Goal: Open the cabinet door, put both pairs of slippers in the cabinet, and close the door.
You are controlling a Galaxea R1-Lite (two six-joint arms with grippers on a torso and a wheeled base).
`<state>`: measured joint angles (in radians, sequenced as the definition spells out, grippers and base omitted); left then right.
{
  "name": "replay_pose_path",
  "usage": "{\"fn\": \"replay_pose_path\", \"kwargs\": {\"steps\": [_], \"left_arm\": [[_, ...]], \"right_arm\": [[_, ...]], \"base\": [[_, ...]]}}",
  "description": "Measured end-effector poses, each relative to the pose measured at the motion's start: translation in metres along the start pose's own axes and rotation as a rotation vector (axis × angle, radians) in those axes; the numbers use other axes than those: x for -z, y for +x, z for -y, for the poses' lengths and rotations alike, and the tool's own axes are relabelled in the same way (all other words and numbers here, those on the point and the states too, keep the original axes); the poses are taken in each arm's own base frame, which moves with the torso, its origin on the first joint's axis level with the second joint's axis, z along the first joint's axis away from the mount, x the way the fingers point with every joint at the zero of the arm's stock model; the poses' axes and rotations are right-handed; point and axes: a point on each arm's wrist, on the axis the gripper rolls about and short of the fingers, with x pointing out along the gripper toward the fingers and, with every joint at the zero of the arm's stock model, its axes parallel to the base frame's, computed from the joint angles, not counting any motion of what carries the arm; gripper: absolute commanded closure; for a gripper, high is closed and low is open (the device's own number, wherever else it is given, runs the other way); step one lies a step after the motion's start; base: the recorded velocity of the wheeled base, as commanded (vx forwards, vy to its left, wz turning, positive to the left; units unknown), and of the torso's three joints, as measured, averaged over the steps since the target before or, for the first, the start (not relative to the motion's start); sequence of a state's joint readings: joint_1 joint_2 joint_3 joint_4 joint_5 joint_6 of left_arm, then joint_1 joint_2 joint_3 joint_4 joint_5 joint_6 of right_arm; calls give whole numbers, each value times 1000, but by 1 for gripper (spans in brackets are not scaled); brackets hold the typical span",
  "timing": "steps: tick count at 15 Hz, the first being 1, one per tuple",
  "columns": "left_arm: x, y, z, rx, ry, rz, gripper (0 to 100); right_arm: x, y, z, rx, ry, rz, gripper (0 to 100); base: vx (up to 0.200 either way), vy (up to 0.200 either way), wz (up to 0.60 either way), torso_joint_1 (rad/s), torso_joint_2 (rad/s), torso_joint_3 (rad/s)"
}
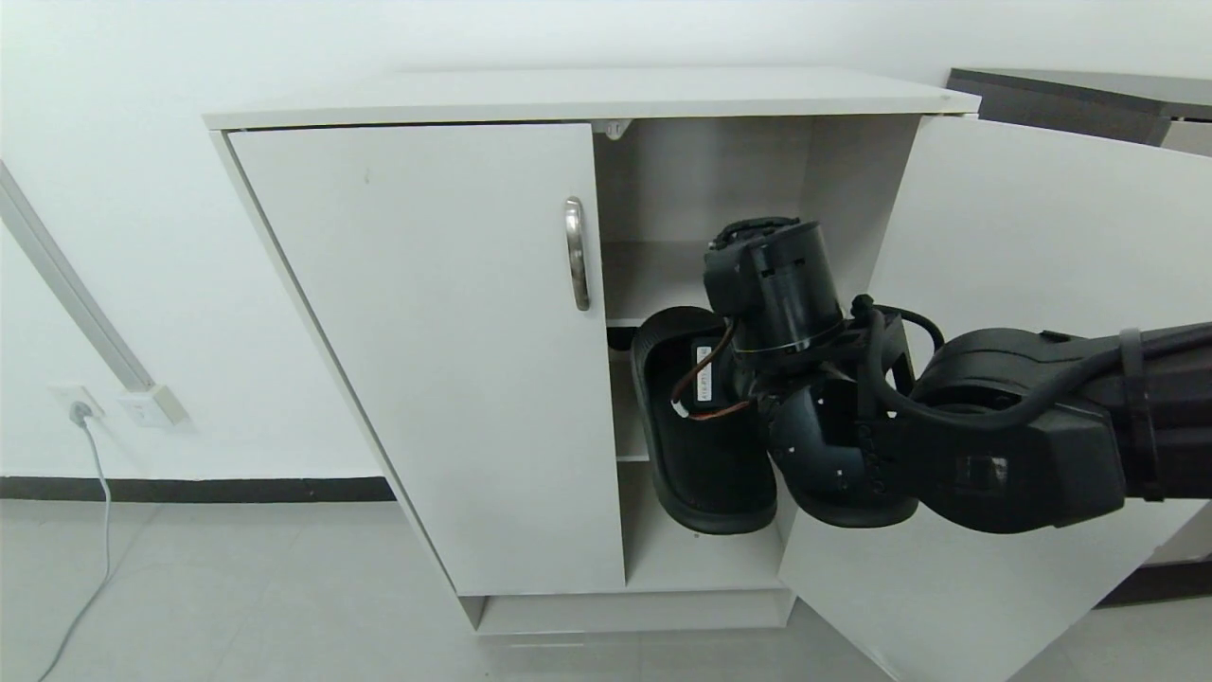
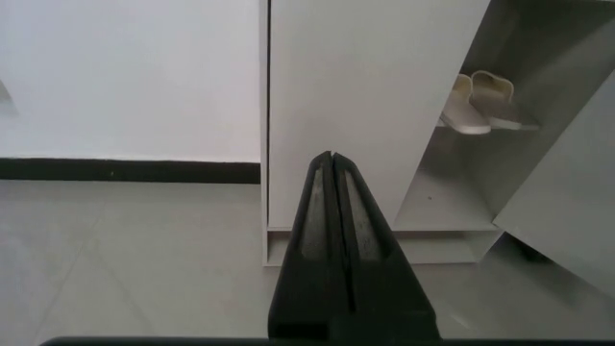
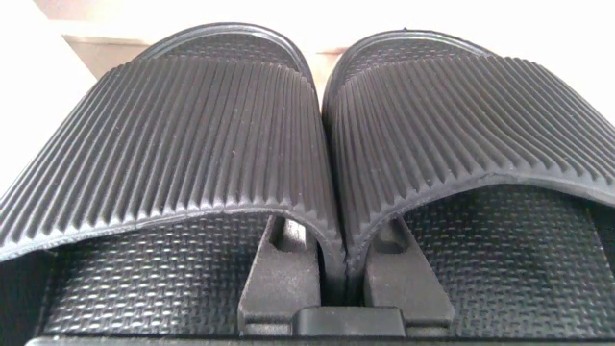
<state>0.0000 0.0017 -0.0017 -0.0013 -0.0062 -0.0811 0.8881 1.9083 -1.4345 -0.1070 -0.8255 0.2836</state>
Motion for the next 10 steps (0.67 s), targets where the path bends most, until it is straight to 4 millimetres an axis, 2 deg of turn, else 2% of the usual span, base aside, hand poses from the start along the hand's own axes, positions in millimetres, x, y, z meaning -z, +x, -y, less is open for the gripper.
{"fn": "replay_pose_path", "kwargs": {"steps": [10], "left_arm": [[0, 0, 0, 0, 1, 0, 100]], "right_arm": [[0, 3, 2, 10, -1, -1, 100]], "base": [[200, 0, 0, 3, 4, 4]]}}
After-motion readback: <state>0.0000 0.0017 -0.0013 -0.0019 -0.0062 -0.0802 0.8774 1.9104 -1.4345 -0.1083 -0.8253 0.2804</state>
